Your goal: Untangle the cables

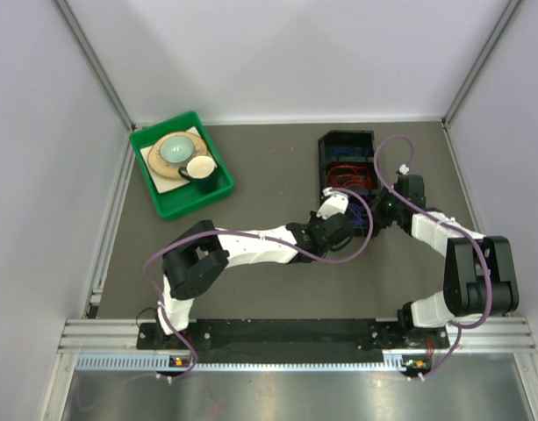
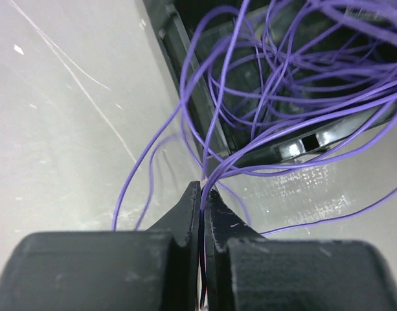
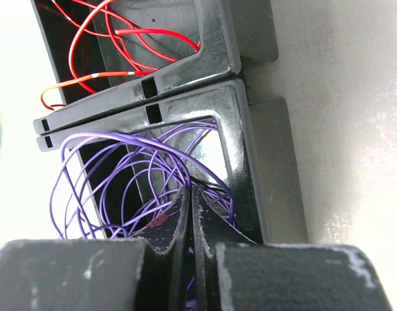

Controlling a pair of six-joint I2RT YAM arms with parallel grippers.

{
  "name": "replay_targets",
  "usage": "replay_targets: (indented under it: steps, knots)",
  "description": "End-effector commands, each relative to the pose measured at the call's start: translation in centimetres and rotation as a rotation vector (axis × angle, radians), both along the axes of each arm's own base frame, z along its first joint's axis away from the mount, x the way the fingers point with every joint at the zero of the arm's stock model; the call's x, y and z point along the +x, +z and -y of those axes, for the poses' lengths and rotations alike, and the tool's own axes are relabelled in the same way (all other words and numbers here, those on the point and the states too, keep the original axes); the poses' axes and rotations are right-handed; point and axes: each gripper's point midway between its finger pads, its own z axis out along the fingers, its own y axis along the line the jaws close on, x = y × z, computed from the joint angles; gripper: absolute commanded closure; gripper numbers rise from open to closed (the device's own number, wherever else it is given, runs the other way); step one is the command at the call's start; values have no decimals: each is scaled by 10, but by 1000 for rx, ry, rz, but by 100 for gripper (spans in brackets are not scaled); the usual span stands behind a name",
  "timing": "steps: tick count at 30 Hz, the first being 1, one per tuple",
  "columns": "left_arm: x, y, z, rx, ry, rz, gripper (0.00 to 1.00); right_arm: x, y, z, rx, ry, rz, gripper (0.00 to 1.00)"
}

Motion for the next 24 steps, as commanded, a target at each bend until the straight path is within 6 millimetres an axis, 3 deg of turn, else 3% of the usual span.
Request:
replay_targets:
  steps: [1, 5, 11, 17, 24]
  knots:
    - [9, 46, -8, -11, 15, 84, 100, 9, 16, -4, 2, 12, 49, 100]
    - [13, 42, -21, 29, 46, 101, 100, 9, 17, -4, 6, 13, 51, 100]
    - [27, 70, -22, 12, 67, 157, 100, 8, 18, -4, 8, 14, 53, 100]
    - [32, 100, 8, -43, -20, 179, 100, 7, 23, -4, 7, 8, 59, 100]
    - [38, 138, 47, -191, -103, 191, 100, 13, 42, -5, 21, 2, 102, 100]
